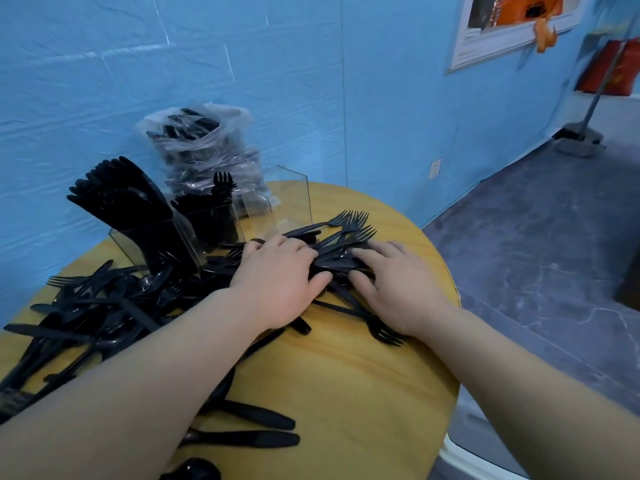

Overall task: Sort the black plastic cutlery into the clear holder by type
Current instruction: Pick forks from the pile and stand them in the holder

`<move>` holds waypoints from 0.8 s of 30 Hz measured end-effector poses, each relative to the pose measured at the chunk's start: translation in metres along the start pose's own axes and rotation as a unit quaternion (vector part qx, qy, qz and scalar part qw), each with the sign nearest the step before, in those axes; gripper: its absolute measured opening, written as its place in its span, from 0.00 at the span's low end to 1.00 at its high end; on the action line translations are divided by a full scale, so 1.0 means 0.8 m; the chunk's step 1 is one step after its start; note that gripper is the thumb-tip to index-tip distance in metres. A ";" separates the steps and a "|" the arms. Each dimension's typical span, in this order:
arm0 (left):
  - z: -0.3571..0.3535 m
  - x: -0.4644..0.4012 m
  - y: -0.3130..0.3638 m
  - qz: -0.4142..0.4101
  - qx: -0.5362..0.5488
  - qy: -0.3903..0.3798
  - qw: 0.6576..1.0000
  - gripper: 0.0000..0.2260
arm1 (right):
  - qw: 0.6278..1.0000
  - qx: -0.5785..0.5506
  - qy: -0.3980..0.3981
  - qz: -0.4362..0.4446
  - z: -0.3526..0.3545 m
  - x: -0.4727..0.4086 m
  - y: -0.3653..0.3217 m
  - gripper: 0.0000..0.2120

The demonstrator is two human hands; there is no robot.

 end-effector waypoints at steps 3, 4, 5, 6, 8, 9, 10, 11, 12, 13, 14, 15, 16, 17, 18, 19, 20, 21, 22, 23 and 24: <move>-0.002 0.019 -0.006 -0.005 0.010 0.005 1.000 0.24 | 0.998 -0.049 -0.006 0.029 -0.001 0.019 -0.016 0.23; -0.002 0.026 -0.008 -0.008 0.016 0.007 1.000 0.24 | 0.997 -0.072 -0.009 0.039 0.000 0.025 -0.021 0.23; -0.002 0.032 -0.010 -0.011 0.023 0.012 1.000 0.24 | 0.994 -0.097 -0.012 0.047 0.003 0.032 -0.024 0.23; -0.001 0.037 -0.012 -0.014 0.033 0.020 0.999 0.24 | 0.991 -0.121 -0.011 0.054 0.006 0.037 -0.026 0.22; 0.007 0.041 -0.018 -0.017 0.065 0.047 0.997 0.24 | 0.986 -0.159 0.014 0.051 0.019 0.036 -0.023 0.18; 0.012 0.040 -0.021 -0.018 0.084 0.065 0.994 0.23 | 0.983 -0.176 0.032 0.036 0.027 0.031 -0.018 0.16; 0.017 0.036 -0.024 -0.018 0.101 0.084 0.991 0.21 | 0.980 -0.191 0.047 0.015 0.035 0.022 -0.011 0.15; 0.022 0.031 -0.026 -0.017 0.115 0.101 0.988 0.19 | 0.979 -0.198 0.056 -0.006 0.041 0.010 -0.003 0.15; 0.026 0.024 -0.028 -0.014 0.123 0.115 0.986 0.19 | 0.979 -0.194 0.060 -0.017 0.047 -0.004 0.004 0.16; 0.029 0.017 -0.028 -0.010 0.128 0.121 0.984 0.19 | 0.982 -0.181 0.056 -0.015 0.050 -0.021 0.009 0.17; 0.031 0.011 -0.028 -0.008 0.129 0.120 0.984 0.19 | 0.986 -0.163 0.044 -0.005 0.051 -0.037 0.012 0.19; 0.032 0.005 -0.028 -0.009 0.128 0.113 0.985 0.19 | 0.989 -0.144 0.024 0.014 0.050 -0.055 0.013 0.21; 0.031 0.000 -0.027 -0.013 0.126 0.100 0.987 0.19 | 0.992 -0.121 0.000 0.037 0.049 -0.072 0.011 0.23; 0.030 -0.004 -0.027 -0.020 0.123 0.085 0.989 0.20 | 0.993 -0.097 -0.025 0.059 0.046 -0.088 0.009 0.25; 0.028 -0.006 -0.026 -0.030 0.119 0.070 0.990 0.20 | 0.993 -0.079 -0.053 0.075 0.043 -0.101 0.007 0.26; 0.026 -0.007 -0.027 -0.040 0.113 0.059 0.991 0.20 | 0.991 -0.069 -0.082 0.080 0.038 -0.112 0.005 0.27; 0.022 -0.007 -0.028 -0.048 0.107 0.051 0.992 0.21 | 0.988 -0.066 -0.117 0.075 0.033 -0.121 0.004 0.28; 0.019 -0.006 -0.030 -0.052 0.104 0.047 0.992 0.21 | 0.984 -0.066 -0.151 0.067 0.028 -0.126 0.004 0.28; 0.016 -0.004 -0.034 -0.051 0.104 0.047 0.992 0.21 | 0.980 -0.066 -0.181 0.057 0.023 -0.129 0.005 0.28; 0.013 -0.003 -0.037 -0.047 0.106 0.050 0.992 0.21 | 0.976 -0.065 -0.200 0.050 0.021 -0.129 0.005 0.28; 0.012 -0.002 -0.041 -0.041 0.105 0.055 0.992 0.20 | 0.975 -0.064 -0.205 0.049 0.020 -0.127 0.006 0.27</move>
Point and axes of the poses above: each hand's wrist, its own x-axis away from the middle knuckle, its own z-axis out of the back of the hand, y = z × x, the point moved 5 cm from there along -x, towards the middle knuckle, and after that the axes turned 11 degrees about -y, right-handed, at the moved point
